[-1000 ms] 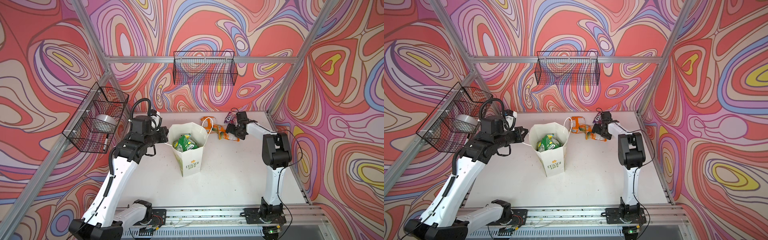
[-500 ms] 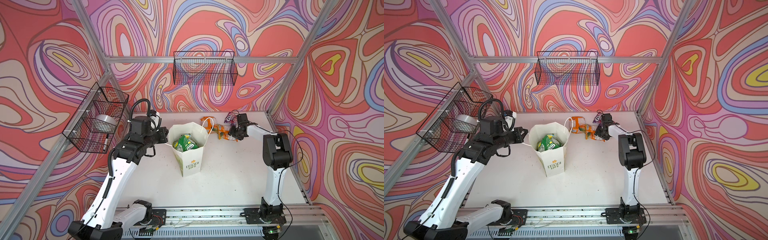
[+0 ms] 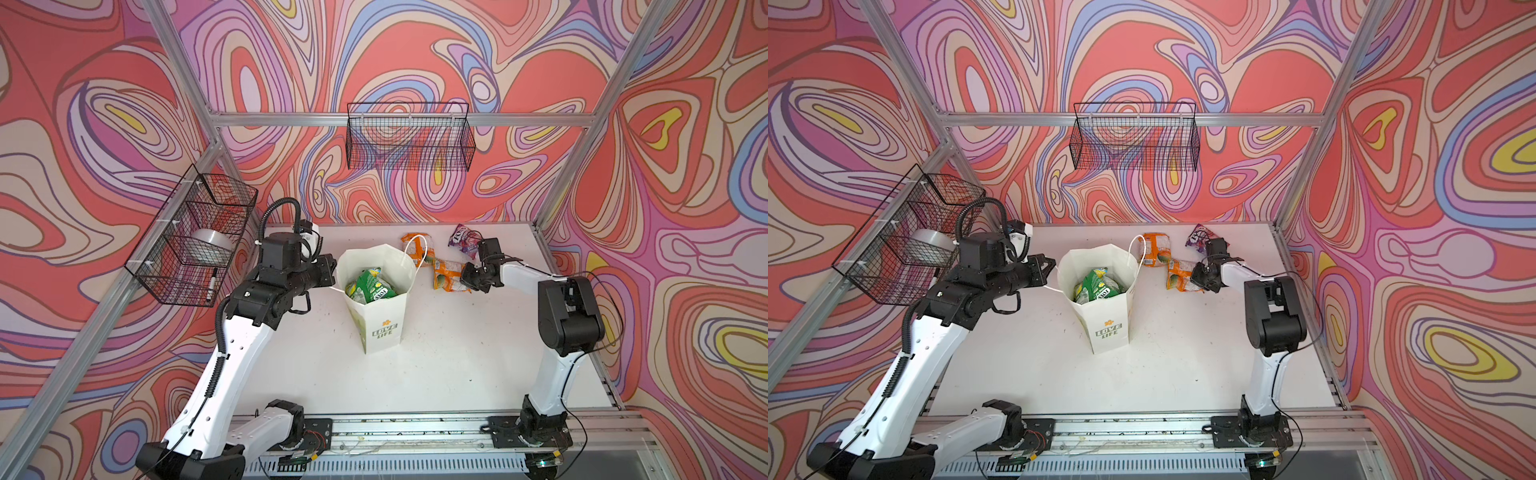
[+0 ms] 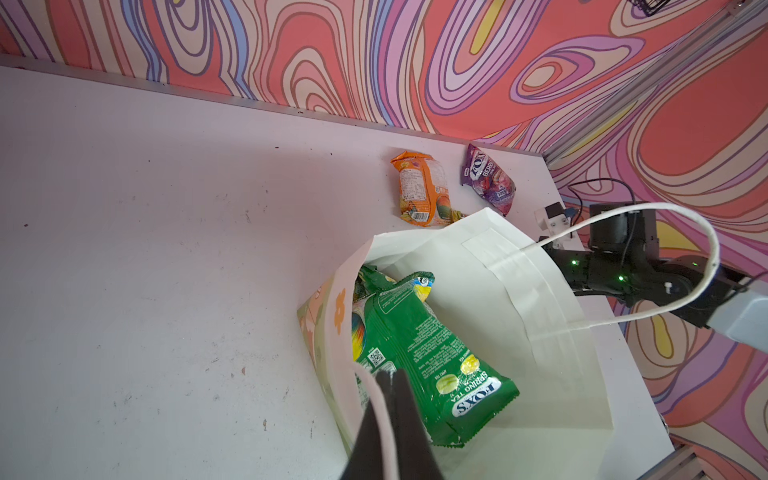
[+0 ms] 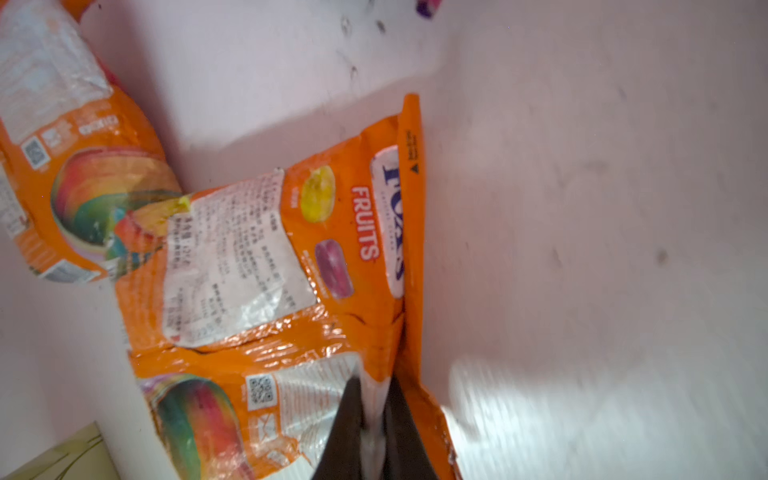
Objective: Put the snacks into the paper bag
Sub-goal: 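Close the right gripper on the orange Fox's Fruits packet, then lift the orange Fruits packet with the right gripper and carry it over the bag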
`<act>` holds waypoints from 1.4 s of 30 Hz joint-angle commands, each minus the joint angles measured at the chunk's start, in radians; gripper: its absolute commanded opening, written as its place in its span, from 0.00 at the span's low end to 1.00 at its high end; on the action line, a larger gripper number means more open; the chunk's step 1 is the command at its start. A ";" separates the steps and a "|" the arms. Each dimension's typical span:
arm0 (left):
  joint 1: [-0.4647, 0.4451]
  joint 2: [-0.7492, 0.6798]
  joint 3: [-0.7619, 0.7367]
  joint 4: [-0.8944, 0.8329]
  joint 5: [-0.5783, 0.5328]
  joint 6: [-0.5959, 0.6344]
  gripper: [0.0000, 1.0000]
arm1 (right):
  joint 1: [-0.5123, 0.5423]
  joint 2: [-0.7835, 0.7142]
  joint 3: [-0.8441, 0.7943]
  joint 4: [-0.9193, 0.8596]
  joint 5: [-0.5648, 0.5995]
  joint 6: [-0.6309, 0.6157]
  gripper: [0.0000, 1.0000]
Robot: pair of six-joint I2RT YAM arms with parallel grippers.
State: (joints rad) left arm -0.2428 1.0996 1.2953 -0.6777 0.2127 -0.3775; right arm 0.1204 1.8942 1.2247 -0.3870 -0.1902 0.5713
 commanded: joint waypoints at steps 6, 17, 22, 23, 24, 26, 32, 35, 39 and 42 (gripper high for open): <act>0.007 -0.019 0.003 0.022 0.005 0.006 0.00 | 0.005 -0.298 -0.127 -0.005 -0.016 0.066 0.00; 0.007 -0.030 0.000 0.023 -0.015 0.009 0.00 | 0.005 -0.527 -0.119 -0.104 -0.026 0.087 0.00; 0.007 -0.022 0.002 0.023 0.008 0.005 0.00 | 0.006 -0.638 -0.107 -0.126 -0.006 0.117 0.00; 0.007 -0.021 0.005 0.020 0.004 0.005 0.00 | 0.006 -0.650 -0.083 -0.145 -0.004 0.114 0.00; 0.007 -0.024 0.006 0.020 0.003 0.006 0.00 | 0.006 -0.662 -0.054 -0.166 0.000 0.112 0.00; 0.007 -0.033 0.002 0.023 0.001 0.006 0.00 | 0.010 -0.684 -0.007 -0.185 0.000 0.108 0.00; 0.007 -0.024 0.002 0.020 0.005 0.003 0.00 | 0.057 -0.693 0.125 -0.228 0.006 0.096 0.00; 0.007 -0.017 0.001 0.025 0.024 -0.005 0.00 | 0.111 -0.686 0.211 -0.254 0.055 0.084 0.00; 0.007 -0.014 0.001 0.023 0.016 -0.004 0.00 | 0.168 -0.651 0.360 -0.298 0.068 0.073 0.00; 0.007 -0.011 0.004 0.019 0.015 -0.004 0.00 | 0.218 -0.606 0.477 -0.337 0.073 0.052 0.00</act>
State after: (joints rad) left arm -0.2428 1.0973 1.2949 -0.6788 0.2276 -0.3782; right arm 0.3038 1.2613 1.6142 -0.7120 -0.1436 0.6552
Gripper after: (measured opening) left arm 0.048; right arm 0.084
